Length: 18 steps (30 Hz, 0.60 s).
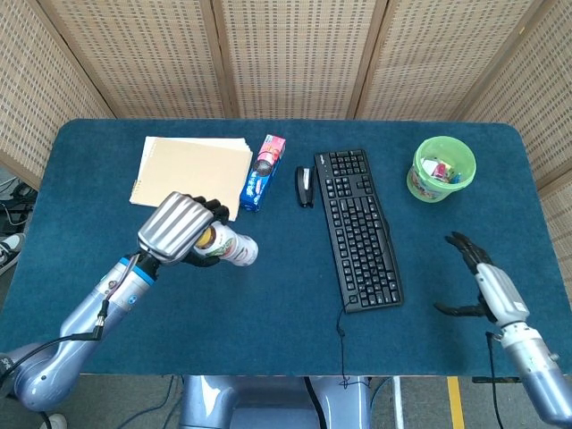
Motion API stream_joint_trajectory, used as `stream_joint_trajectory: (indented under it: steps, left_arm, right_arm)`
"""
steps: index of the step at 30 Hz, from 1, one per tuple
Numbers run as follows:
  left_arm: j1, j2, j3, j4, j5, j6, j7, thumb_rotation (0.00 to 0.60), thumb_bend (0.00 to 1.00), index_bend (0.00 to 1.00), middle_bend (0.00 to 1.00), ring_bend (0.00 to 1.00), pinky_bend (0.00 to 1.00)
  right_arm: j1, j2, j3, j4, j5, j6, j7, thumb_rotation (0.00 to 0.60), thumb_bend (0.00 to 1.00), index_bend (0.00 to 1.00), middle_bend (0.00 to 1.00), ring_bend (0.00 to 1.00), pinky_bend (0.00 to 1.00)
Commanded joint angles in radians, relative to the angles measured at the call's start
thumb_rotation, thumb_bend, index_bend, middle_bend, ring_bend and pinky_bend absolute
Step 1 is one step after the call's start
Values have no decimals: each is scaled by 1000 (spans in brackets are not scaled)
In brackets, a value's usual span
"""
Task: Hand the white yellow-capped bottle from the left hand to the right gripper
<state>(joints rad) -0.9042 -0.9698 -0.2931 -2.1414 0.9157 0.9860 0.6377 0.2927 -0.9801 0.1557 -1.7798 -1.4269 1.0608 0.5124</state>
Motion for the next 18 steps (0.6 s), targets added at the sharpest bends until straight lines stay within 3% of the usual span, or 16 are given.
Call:
stream_joint_trajectory:
  steps: [1, 10, 18]
  left_arm:
    - [-52, 6, -32, -29, -58, 7, 32, 600, 430, 677, 545, 530, 633]
    - [-228, -94, -82, -5, -258, 58, 111, 600, 430, 677, 545, 530, 633]
    - [-298, -136, -93, 26, -331, 72, 105, 600, 430, 680, 548, 531, 633]
  right_arm:
    - [109, -5, 49, -32, 26, -118, 85, 600, 0, 102, 0, 0, 0]
    - [284, -151, 142, -58, 141, -259, 166, 600, 0, 135, 0, 0, 0]
    - [366, -253, 188, -28, 228, -300, 187, 600, 0, 138, 0, 0, 0]
